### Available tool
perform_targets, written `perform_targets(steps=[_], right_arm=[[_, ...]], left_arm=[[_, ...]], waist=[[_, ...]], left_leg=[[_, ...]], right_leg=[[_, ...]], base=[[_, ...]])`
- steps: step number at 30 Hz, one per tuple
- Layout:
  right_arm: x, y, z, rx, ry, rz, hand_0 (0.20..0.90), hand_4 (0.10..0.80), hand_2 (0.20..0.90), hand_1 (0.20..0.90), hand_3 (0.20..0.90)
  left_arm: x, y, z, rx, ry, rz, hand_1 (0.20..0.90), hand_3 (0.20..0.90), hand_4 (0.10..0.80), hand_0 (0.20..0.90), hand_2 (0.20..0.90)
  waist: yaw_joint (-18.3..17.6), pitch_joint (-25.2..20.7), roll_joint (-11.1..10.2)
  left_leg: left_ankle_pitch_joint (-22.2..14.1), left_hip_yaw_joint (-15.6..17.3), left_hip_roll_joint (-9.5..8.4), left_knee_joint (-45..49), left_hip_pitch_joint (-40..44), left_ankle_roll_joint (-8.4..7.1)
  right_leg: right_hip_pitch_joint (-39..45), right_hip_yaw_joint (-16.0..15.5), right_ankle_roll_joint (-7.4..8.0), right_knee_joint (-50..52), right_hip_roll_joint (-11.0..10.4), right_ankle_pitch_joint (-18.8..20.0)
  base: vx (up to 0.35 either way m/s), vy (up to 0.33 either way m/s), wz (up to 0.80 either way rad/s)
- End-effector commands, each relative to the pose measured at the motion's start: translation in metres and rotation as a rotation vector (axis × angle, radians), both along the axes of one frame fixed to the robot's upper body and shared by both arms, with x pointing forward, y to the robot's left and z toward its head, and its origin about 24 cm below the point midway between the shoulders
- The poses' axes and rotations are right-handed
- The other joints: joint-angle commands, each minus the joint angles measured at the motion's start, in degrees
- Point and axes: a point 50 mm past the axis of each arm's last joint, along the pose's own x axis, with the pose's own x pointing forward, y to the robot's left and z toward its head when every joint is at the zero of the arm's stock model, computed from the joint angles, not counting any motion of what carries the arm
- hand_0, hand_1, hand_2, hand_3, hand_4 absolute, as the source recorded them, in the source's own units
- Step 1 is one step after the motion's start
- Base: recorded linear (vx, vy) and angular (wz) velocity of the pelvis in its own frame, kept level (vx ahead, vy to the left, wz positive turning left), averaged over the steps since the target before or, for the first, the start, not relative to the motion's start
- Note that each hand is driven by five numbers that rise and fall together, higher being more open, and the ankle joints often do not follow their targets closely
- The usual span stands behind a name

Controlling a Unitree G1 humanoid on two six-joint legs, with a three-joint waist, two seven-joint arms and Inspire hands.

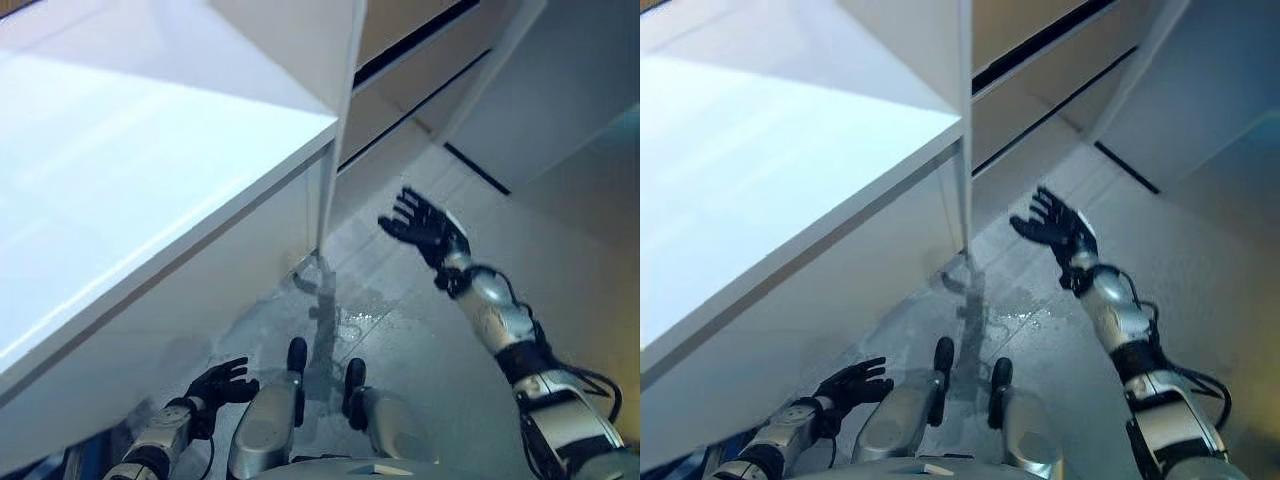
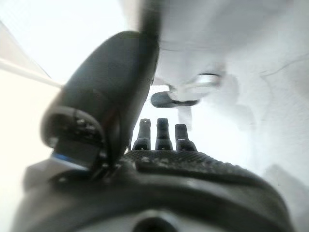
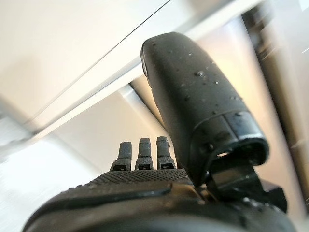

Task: Put drinks into fridge and close the fridge

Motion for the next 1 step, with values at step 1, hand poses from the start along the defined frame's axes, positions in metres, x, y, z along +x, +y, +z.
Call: perform_targets(steps=[1], right_arm=[[-0.0366,0.0054,-0.039,-0.076,0.143,0.137,0.9,0.8,0.9,0.9,0.9]], left_arm=[[-0.0178,-0.0271,-0.0127,-0.1,0.025,-0.011,0.9,0.9,0.8,0.9,0.9]], waist=[[-1.79,-9.6,2.38]], left_leg=[[-8.89,3.07,-0.06,2.76,1.68,0.4]], right_leg=[[-1.28,-0.62,0.93,-0.46,1.38,0.97]], base=[[0.032,-0.087,-0.14]])
